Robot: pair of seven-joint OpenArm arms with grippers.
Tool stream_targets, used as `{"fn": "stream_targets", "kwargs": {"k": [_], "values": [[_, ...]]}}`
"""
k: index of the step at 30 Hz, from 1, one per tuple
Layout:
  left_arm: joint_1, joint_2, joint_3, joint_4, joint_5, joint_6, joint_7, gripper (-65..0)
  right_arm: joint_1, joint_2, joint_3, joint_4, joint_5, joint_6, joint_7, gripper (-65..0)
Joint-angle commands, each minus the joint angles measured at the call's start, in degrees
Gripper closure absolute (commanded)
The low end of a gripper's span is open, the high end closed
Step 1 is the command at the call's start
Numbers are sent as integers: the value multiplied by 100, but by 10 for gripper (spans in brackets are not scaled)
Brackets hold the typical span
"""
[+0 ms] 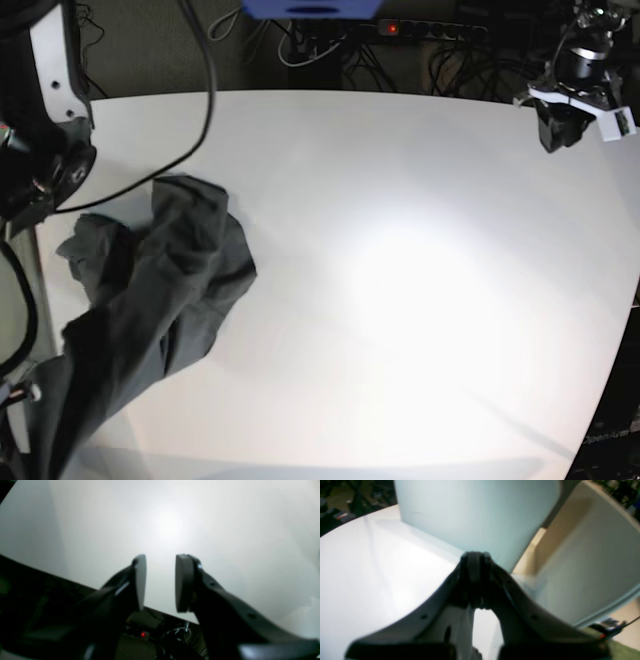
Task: Layout the t-shirt on the table in an organized manner, then fold the t-shirt properly
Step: 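Lift the t-shirt with the right gripper and swing it across the table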
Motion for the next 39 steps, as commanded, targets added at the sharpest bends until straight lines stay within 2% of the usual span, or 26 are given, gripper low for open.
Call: {"fn": "stream_targets", "kwargs": {"k": [1,5,7,13,16,20,25,32,36,39], "values": [[29,-49,-38,85,-24,-16,-133,-191,368,89,-8,49,121,12,248,0],[29,-49,-38,93,-24,-16,-133,-191,878,230,-8,40,121,3,248,0],[29,-49,-38,93,-24,-16,-133,-191,983,98,-114,40,121,3,248,0],[20,-49,-38,93,-24,-16,-133,-191,1001,-342,-984,49,103,-6,248,0],[20,-49,-38,93,-24,-16,-133,-191,1001,-517,-1028,49,24,-6,248,0],[37,-49,-38,85,-24,-16,-133,-191,1124,-808,-1037,40,-468,-6,248,0],[29,-49,-38,93,-24,-8,-133,-191,1361,-852,-1011,40,-582,-6,248,0],[-42,-49,-38,93,-24,-8,-133,-192,570,-1159,-1986,40,-609,-6,248,0],[-51,-49,-38,76,-7,-8,-133,-192,131,-1361,-2074,40,-617,-6,248,0],[-51,-49,-38,76,-15,-8,-133,-192,69,-1397,-2171,40,-617,-6,248,0]]}}
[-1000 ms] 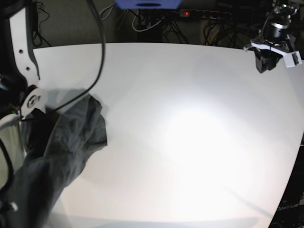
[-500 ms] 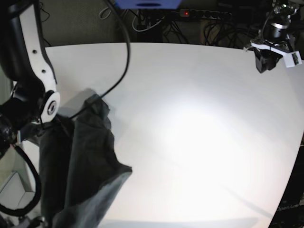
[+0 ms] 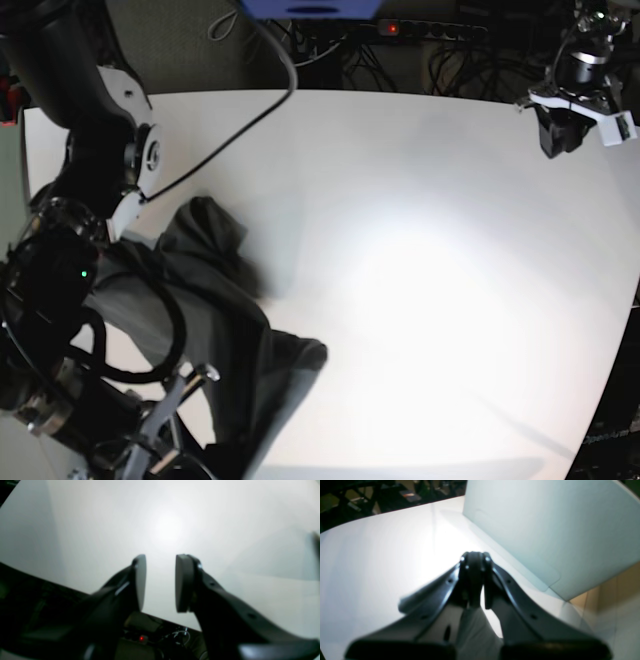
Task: Layout the t-shirt on the table in an organized manner, then fold the t-shirt properly
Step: 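Lift the t-shirt with the right gripper and swing it across the table, then grasp the t-shirt edge nearest the right gripper and pull it outward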
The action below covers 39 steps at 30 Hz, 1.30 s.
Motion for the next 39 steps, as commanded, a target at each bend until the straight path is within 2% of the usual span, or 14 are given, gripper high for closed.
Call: {"fn": "stream_targets", "kwargs": {"k": [1,7,10,16,20,25,29,34,39], "values": [[57,-52,-38,80,-15,-12,-129,-192,205,22,-53,47,54,7,208,0],[65,-52,-29,80,-15,-12,-129,-192,178,-251,-387,-357,54,7,208,-10],[74,-52,-29,80,-24,-12,-129,-192,196,-268,-642,-630,45,7,208,-87],[136,-52,-29,80,-24,-21,-120,-192,213,-268,-1003,-648,45,7,208,-281],[171,-52,-29,80,-24,-21,-120,-192,178,-215,-968,-472,54,7,208,-331],[197,-52,-29,71,-24,-21,-120,-193,-288,251,-897,-419,54,7,208,-328],[171,-52,-29,71,-24,-38,-120,-195,-1044,699,-546,-428,54,7,208,-328],[101,-52,-3,71,-24,-47,-120,-195,-2292,1191,-80,-454,54,7,1162,-332],[-84,-52,15,71,-24,-47,-120,-195,-3444,1288,263,-463,45,7,1760,-333]]}}
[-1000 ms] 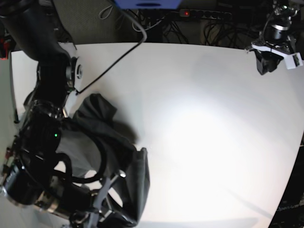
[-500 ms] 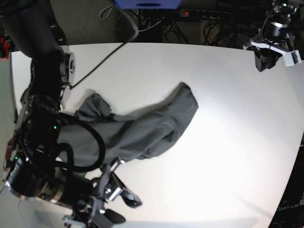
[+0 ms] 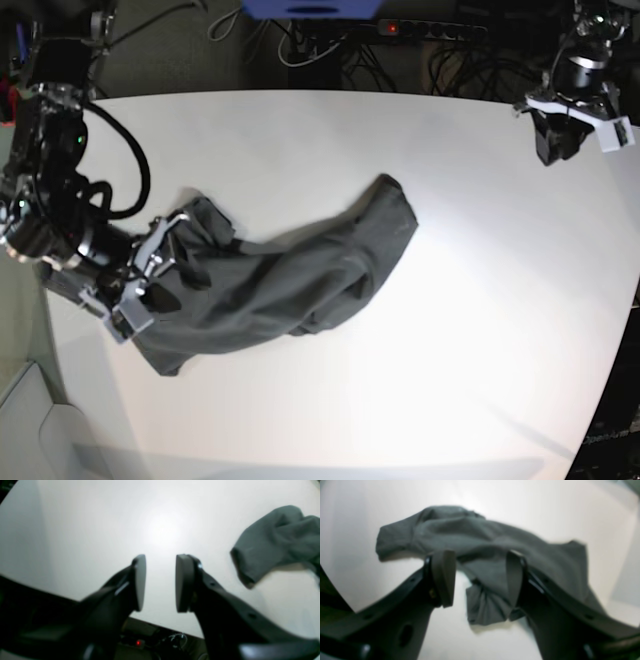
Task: Layout the t-shirt on the table in an organized manner, then fold the t-shirt properly
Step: 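Grasp the t-shirt edge nearest the right gripper and pull it outward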
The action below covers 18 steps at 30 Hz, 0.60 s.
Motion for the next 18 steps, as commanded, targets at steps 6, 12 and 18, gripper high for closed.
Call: {"fn": "stream_targets", "kwargs": {"k": [6,12,18], "values": [[-21,-56,-33,96,-18,-1,-122,-195,-732,-94,458,-591,86,3,642,-333],[14,-56,-33,96,-18,-1,-122,-195,-696,-86,440,-1963,86,3,949,-333],[32,-56,-33,96,-18,-1,-122,-195,-600,-112,431,-2534,86,3,1125,-333]]}}
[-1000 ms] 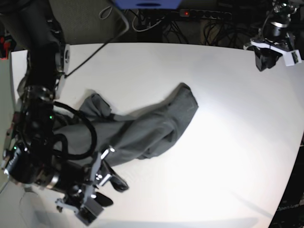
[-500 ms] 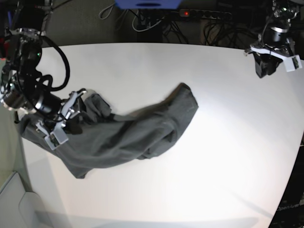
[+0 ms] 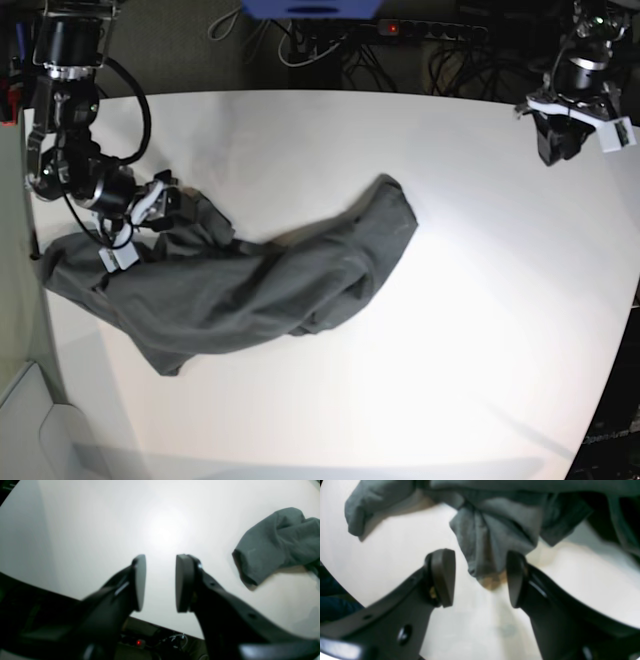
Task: Layout the t-shirt on the table in an organized manner, then fold the t-shirt properly
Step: 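Grasp the t-shirt edge nearest the right gripper and pull it outward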
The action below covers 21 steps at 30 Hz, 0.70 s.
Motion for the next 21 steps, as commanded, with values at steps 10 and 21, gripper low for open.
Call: {"fn": "stream_targets", "kwargs": {"k": [10,21], "values": [[49,-52,-51,96,-15,-21,-126,-195,76,-25,-694,-386,113,49,618,-332],[49,-52,-68,96,-15,-21,-126,-195,304,-7,-966,-1054,113,49,882,-331]]}}
